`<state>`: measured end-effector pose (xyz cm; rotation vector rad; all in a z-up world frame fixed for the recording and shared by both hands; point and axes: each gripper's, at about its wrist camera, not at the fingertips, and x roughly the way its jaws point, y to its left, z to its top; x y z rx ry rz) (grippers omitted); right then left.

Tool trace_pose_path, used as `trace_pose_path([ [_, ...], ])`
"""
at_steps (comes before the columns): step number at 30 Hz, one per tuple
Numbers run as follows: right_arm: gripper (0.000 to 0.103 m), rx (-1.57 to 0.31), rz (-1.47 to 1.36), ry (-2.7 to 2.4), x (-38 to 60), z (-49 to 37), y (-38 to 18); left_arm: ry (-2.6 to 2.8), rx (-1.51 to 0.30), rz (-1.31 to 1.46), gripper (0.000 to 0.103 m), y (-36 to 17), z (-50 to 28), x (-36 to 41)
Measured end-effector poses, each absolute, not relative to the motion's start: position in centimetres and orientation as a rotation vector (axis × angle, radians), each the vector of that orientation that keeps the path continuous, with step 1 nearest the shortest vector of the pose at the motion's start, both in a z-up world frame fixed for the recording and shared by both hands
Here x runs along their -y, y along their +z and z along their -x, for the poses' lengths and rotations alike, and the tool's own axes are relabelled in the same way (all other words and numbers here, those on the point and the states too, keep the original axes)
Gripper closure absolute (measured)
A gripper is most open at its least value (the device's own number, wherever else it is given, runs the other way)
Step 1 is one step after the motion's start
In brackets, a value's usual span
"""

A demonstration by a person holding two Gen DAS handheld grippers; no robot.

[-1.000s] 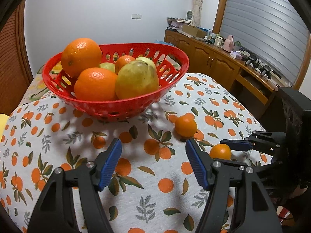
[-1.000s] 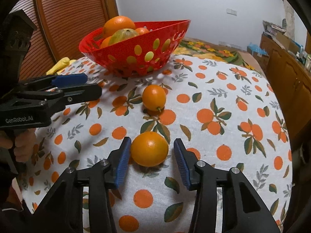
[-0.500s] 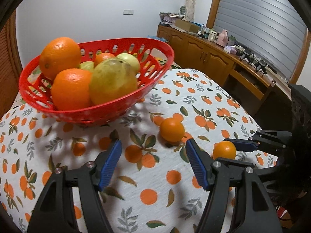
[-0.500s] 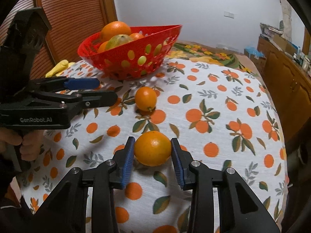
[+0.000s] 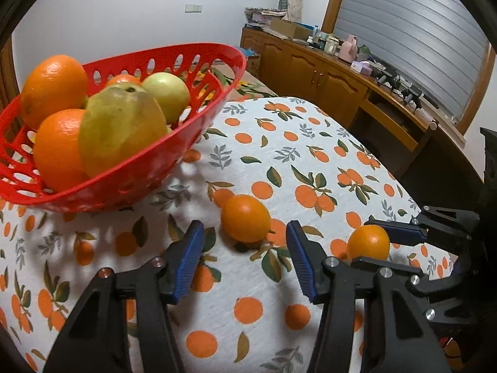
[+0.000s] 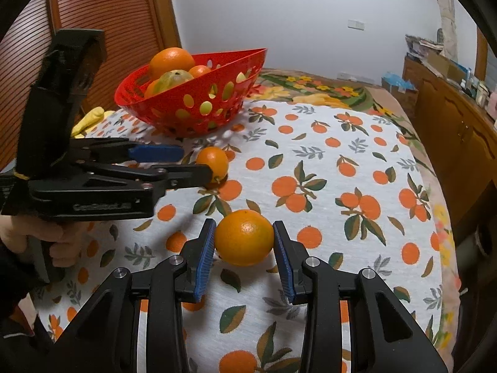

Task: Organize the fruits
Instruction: 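Close the right tool on a mandarin while the left tool closes on another mandarin, then carry both mandarins up to the red basket with both tools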

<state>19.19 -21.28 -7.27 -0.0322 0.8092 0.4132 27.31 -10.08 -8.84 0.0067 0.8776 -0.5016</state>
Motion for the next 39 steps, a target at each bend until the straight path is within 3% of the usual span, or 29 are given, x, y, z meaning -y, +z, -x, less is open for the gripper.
trace_pose_path([
  [9,0.067,-0.806,0.027,0.417,21.5,-19.2,-7.0,-0.499,-0.896,0.005,0.053,-9.2,-28.1,10.4],
  [14,0.067,-0.804,0.032,0.418,21.4,-19.1,-6.8,-0.504,-0.897,0.005,0.069,-9.3,-28.1,10.4],
  [39,0.067,-0.717,0.02,0.433,20.1,-19.0,-2.6,-0.487,-0.711,-0.018,0.071,-3.1,-22.3,6.6],
])
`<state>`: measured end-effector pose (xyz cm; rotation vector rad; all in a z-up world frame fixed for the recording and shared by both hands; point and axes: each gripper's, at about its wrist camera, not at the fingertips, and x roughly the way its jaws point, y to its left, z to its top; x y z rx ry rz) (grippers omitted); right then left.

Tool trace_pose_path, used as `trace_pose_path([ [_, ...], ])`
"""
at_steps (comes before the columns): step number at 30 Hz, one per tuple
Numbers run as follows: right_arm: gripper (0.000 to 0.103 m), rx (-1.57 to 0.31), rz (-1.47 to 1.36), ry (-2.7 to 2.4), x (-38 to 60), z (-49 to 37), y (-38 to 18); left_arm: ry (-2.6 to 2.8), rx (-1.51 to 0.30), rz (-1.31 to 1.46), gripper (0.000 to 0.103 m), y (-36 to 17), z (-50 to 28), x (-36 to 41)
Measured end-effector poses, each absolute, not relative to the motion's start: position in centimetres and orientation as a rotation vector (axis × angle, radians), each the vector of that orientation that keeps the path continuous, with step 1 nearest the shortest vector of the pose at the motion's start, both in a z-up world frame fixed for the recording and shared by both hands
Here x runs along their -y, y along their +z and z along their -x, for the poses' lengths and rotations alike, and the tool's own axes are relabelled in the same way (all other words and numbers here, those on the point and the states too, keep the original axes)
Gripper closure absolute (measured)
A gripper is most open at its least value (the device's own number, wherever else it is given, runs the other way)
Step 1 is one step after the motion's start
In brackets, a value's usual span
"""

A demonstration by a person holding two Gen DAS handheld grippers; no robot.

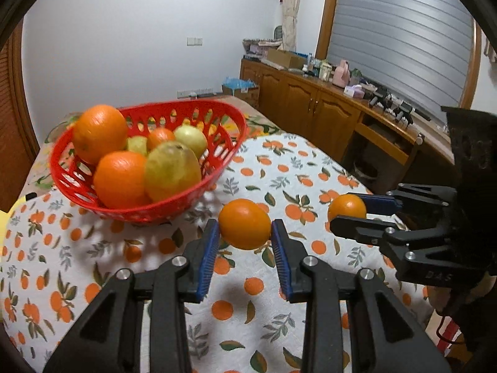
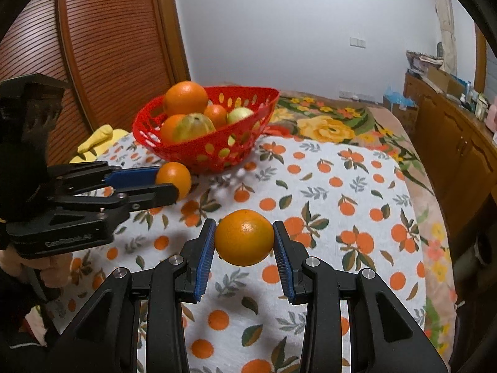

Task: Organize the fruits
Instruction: 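Carry both mandarins up to the red basket with both tools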

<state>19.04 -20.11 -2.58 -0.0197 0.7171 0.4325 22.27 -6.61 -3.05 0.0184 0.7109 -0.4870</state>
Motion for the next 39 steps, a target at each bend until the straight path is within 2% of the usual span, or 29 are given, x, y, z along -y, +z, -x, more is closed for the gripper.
trace_pose_path([
  [15,0.067,-0.648,0.031,0.463,18.1,-21.0,0.8,-0.433,-0.638,-0.006,0.071,0.2,-22.5,3.5],
  [39,0.066,-0.685,0.012,0.486,14.1,-27.8,1.6,-0.355,-0.644,0.033,0.071,-0.2,-24.4,-0.4],
])
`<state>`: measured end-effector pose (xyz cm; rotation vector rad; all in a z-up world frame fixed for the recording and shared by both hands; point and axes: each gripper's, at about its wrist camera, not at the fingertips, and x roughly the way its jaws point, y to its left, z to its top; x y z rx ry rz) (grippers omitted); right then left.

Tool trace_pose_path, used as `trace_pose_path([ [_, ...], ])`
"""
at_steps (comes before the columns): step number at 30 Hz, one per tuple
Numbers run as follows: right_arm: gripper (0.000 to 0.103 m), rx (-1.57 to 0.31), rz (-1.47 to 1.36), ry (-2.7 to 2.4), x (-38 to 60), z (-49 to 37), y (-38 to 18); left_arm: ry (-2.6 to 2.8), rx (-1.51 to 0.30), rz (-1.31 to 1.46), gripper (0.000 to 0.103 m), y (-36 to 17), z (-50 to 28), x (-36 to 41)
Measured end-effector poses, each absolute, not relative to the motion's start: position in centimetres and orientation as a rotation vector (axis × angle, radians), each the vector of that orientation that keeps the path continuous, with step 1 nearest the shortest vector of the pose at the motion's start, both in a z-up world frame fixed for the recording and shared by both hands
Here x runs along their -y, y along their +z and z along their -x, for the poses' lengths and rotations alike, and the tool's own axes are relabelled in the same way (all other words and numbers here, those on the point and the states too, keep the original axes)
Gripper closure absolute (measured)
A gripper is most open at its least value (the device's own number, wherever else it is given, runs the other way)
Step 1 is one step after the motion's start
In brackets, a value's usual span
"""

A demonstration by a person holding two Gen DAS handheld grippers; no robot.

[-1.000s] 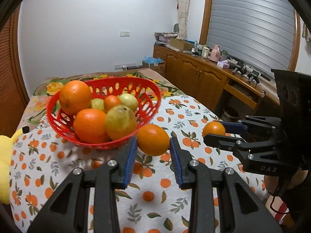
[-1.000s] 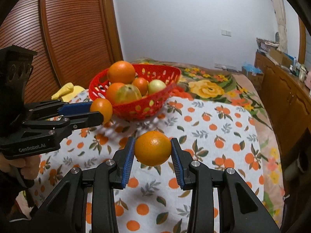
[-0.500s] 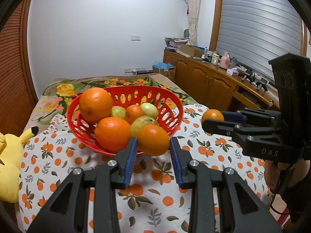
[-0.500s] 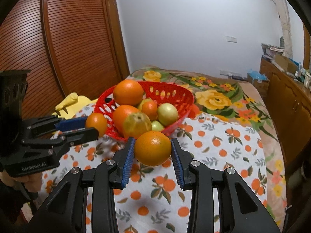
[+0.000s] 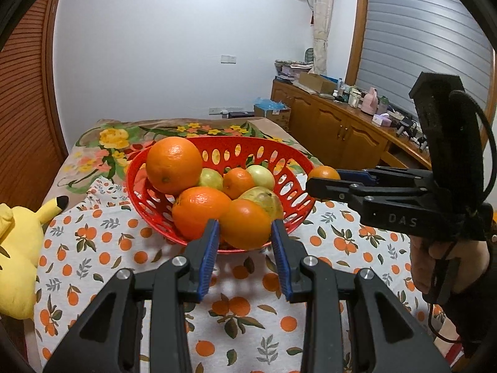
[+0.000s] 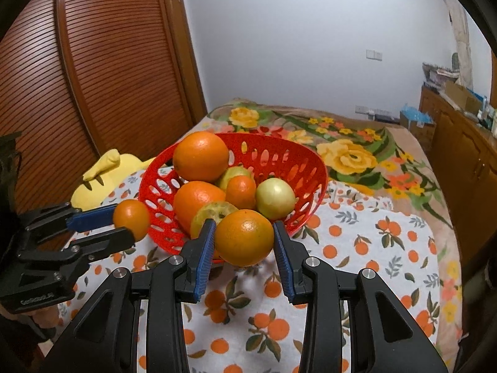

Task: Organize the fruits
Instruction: 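Carry both mandarins up to the red basket with both tools, then lower both mandarins into the red basket and open both tools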

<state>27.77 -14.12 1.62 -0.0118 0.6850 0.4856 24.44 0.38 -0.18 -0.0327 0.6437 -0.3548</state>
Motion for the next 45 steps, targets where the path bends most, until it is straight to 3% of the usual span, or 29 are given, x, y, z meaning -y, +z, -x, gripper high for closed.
trace_pose_path([
  [11,0.064,-0.699,0.017,0.491,13.6,-29.5,1.5,-0.339,-0.657,0.019,0.071,-0.2,-25.9,-0.5],
  [13,0.056,-0.694,0.014,0.492,13.6,-29.6,1.7,-0.335,-0.656,0.015,0.071,-0.1,-26.3,-0.5],
  [45,0.056,-0.653,0.018,0.481,15.4,-28.1,2.2,-0.283,-0.705,0.011,0.07,-1.3,-32.6,0.9],
])
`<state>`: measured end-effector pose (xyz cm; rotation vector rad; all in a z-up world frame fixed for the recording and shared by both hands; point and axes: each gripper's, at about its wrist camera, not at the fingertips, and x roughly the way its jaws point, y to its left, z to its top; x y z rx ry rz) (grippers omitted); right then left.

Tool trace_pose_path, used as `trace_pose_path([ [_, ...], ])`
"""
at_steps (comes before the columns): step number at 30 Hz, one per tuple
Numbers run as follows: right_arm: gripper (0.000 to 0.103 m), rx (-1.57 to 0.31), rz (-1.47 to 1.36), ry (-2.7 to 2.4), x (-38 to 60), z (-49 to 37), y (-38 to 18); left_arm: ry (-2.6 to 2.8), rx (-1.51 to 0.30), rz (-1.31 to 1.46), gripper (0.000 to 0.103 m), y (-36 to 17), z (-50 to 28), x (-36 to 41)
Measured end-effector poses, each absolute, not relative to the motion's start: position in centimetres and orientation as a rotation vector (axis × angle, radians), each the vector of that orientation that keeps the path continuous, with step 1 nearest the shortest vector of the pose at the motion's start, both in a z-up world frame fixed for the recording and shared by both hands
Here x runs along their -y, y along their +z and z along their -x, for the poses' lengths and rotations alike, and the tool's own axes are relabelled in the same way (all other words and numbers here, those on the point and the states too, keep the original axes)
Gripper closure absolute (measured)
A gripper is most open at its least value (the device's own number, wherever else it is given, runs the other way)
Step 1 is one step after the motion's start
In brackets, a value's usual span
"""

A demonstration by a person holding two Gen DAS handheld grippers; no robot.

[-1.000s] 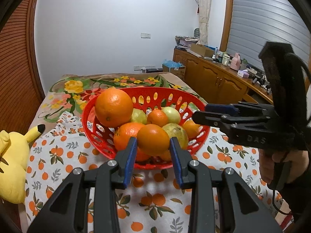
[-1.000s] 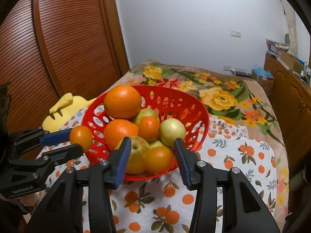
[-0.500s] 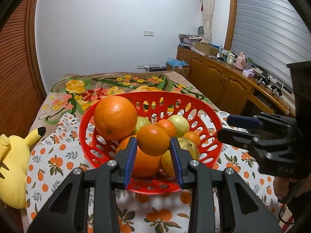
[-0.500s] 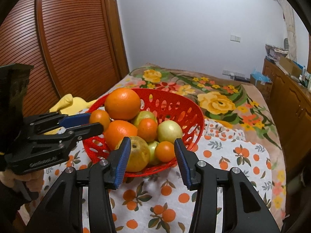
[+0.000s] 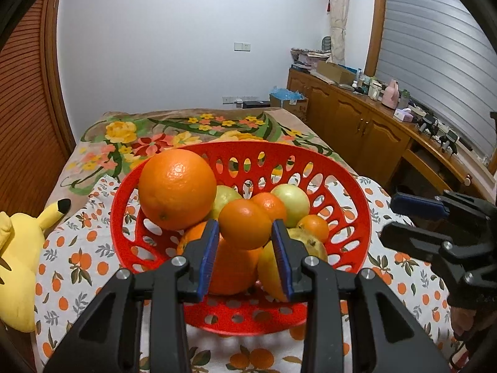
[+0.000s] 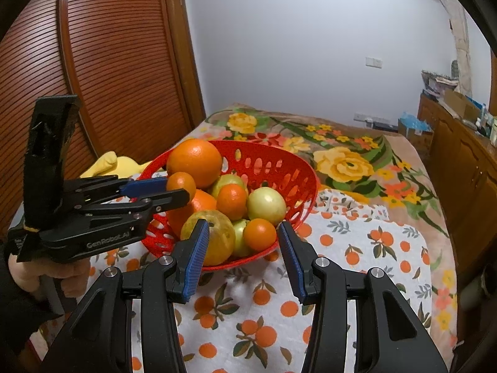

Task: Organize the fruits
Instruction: 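Lower both mandarins into the red basket and open both tools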

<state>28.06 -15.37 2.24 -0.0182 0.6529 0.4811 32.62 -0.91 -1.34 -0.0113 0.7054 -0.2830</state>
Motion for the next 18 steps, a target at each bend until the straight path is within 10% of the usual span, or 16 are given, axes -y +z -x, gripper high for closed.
trace_pose_path([
  [18,0.056,-0.621,0.006,0.452,15.8,-26.0,1.5,-0.238,-0.669,0.024,0.049,-1.4,-29.3,-0.1],
])
